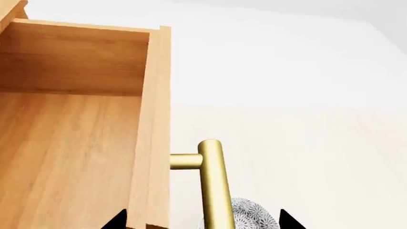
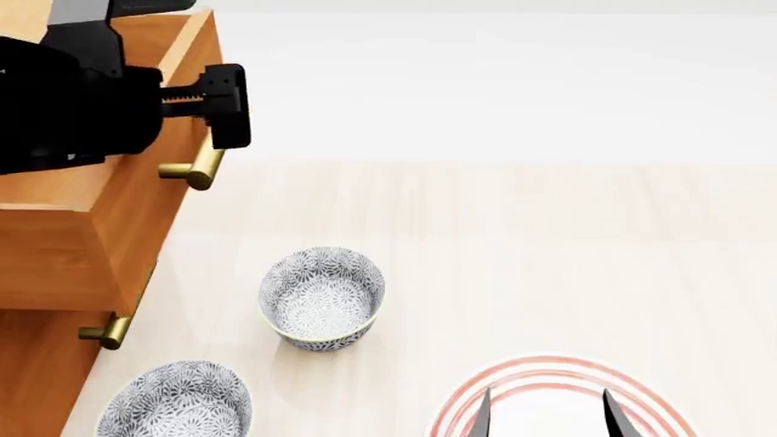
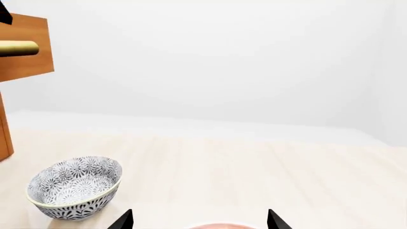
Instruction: Open the top drawer of the cabinet.
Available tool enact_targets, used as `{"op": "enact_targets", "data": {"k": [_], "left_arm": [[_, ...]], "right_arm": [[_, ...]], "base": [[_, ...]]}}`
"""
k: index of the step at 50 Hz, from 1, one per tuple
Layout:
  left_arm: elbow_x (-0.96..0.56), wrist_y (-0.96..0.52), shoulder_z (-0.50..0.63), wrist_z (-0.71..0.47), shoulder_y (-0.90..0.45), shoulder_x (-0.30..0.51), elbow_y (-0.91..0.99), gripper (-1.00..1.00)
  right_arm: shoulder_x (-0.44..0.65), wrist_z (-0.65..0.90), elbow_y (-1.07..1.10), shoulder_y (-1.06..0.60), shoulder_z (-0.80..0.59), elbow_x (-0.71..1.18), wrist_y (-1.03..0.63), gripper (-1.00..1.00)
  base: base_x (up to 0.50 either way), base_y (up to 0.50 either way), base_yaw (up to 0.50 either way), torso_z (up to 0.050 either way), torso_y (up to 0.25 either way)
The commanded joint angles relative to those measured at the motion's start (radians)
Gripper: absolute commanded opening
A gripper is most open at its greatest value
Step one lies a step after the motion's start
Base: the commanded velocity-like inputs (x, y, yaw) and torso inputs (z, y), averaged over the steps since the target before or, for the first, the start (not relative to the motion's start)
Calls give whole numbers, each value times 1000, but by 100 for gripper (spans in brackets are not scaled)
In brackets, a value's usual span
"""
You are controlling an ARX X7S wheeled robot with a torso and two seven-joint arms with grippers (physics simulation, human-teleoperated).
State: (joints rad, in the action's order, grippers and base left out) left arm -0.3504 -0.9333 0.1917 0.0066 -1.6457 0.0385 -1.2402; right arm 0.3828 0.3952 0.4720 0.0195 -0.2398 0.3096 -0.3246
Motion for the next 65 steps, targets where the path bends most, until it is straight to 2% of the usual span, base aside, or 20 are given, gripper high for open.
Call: {"op": "enact_targets", "data": {"k": [1, 17, 34, 46, 52, 58, 65], "left_arm": [[-111, -56, 44, -41, 69, -38, 90, 100], [-696, 25, 464, -188, 83, -38, 123, 100], [-1043, 99, 747, -272, 68, -38, 185, 100], [-1495, 294, 1143, -307, 46, -38, 199, 100], [-1660, 364, 1320, -323, 20, -38, 229, 100], [-1734, 404, 1393, -323, 14, -38, 265, 100], [-1774, 422, 1410, -339, 2, -38, 303, 100]], "right_arm": [[3, -3, -8, 0, 0, 5, 8, 100], [9, -13, -28, 9, 11, 20, 34, 100], [12, -10, -18, 12, -2, 17, 32, 100], [6, -11, -39, 4, -19, 9, 35, 100], [11, -10, -30, -4, -16, 17, 20, 100], [10, -14, -47, -1, -15, 18, 35, 100], [13, -18, -50, -4, -16, 24, 35, 100]], "base": [[0, 0, 0, 0, 0], [0, 0, 0, 0, 0], [0, 0, 0, 0, 0], [0, 0, 3, 0, 0], [0, 0, 1, 0, 0], [0, 0, 2, 0, 0], [0, 0, 2, 0, 0]]}}
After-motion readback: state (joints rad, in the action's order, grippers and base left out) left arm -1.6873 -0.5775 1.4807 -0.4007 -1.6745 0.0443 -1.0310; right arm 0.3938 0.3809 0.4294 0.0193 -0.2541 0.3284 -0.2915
